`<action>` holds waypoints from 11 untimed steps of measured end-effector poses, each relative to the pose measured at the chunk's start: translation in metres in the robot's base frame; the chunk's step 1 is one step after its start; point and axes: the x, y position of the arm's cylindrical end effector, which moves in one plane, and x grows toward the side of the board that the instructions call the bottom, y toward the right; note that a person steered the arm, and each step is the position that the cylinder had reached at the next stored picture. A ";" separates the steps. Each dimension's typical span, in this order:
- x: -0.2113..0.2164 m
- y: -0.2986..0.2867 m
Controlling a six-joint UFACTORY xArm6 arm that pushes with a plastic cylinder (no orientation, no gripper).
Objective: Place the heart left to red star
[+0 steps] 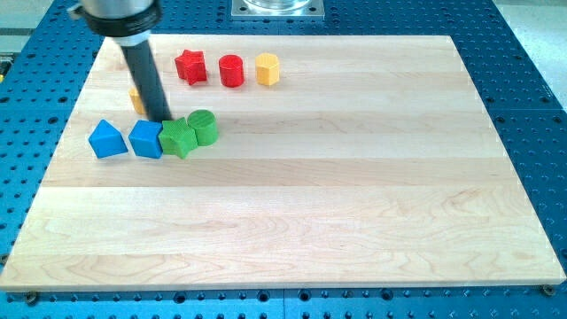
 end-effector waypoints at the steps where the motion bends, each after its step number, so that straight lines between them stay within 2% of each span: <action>1: -0.016 -0.080; 2: -0.016 -0.101; 4: -0.019 -0.061; 5: -0.054 -0.042; 7: -0.044 -0.015; 8: -0.053 0.002; 9: -0.073 -0.007; 10: -0.069 -0.021; 11: -0.032 0.007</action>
